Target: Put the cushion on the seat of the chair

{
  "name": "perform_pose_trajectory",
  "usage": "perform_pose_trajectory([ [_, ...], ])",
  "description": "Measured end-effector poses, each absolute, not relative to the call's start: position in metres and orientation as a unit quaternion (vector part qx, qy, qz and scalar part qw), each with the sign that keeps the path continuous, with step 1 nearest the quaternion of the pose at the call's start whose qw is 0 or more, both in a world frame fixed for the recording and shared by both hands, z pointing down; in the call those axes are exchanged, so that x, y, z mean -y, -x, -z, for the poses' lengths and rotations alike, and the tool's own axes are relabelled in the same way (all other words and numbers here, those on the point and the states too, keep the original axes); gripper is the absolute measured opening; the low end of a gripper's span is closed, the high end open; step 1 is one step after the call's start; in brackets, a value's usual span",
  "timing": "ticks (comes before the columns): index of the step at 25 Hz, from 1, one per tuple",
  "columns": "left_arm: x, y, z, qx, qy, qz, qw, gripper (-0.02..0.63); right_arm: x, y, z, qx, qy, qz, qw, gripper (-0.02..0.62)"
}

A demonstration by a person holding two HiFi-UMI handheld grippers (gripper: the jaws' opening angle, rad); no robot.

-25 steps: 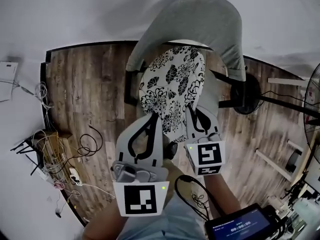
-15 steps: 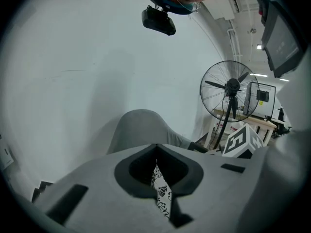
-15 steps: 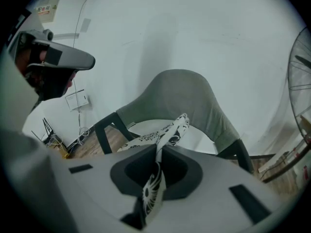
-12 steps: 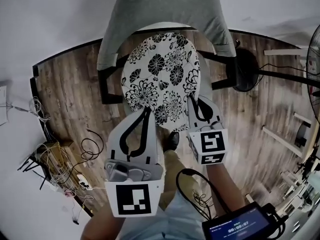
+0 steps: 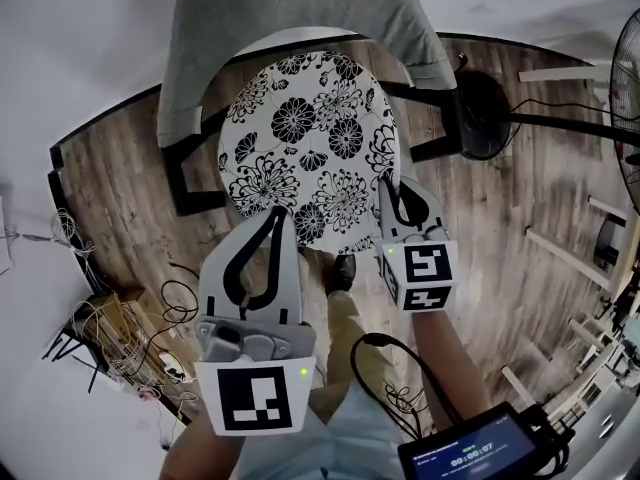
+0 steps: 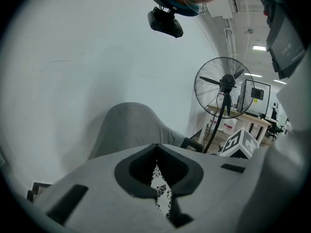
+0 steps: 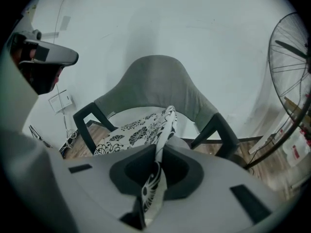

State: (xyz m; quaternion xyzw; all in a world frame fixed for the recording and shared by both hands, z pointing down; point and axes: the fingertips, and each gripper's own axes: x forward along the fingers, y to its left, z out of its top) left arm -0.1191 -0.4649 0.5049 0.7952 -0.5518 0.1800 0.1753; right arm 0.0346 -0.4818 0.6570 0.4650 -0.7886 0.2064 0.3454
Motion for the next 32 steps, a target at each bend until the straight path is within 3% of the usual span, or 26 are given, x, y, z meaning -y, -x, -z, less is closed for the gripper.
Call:
perform_pose_trajectory([
  [32,0.477,0.126,-0.524,0.542,-0.799,-0.193,0.178,0.009,0.495,-0.076,-0.690,0.736,-0.519,-0.214,0.377,0.084],
])
